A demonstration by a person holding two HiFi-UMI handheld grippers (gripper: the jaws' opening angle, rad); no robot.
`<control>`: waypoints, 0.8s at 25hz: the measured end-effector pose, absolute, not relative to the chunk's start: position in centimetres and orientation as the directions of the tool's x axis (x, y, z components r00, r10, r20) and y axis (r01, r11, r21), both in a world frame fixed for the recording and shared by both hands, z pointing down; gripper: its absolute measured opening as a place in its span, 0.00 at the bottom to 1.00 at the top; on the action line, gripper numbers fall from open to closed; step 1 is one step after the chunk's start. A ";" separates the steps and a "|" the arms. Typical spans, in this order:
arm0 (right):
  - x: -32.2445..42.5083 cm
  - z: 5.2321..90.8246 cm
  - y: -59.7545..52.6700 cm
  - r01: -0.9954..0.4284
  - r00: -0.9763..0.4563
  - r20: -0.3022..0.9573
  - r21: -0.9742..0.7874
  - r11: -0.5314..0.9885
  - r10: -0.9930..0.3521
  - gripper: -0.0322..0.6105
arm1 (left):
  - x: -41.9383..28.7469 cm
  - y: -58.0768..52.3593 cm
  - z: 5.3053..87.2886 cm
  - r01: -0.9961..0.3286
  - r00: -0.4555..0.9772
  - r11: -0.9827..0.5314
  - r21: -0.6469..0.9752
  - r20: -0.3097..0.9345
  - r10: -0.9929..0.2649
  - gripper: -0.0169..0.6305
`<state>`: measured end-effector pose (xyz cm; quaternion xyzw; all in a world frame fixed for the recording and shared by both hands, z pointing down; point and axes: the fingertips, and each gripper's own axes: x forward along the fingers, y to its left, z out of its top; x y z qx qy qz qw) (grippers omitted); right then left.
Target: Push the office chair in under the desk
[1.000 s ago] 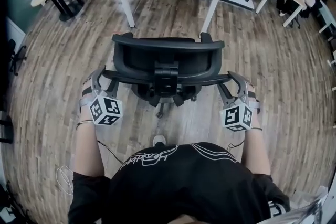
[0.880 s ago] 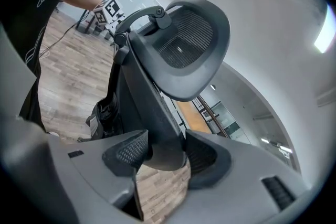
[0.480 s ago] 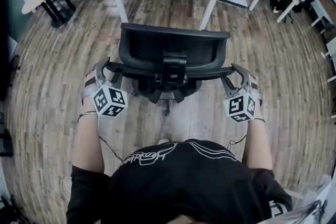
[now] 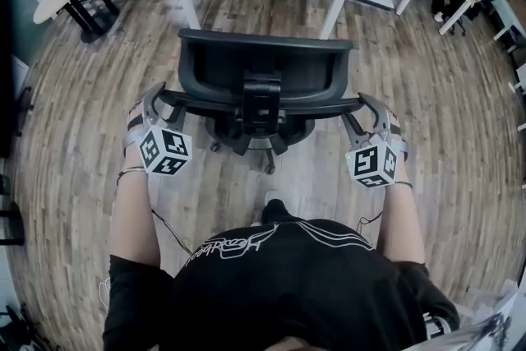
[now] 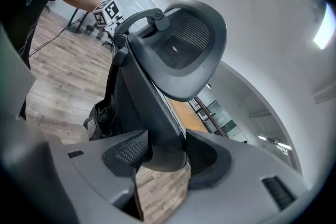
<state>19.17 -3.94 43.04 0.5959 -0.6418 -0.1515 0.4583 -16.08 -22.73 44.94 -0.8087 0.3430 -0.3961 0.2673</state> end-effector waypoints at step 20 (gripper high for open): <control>23.2 44.5 -12.8 -0.612 0.078 0.361 0.754 0.241 -0.929 0.43 | -12.7 -30.6 46.6 -0.379 0.378 -0.591 -0.712 0.464 -0.801 0.41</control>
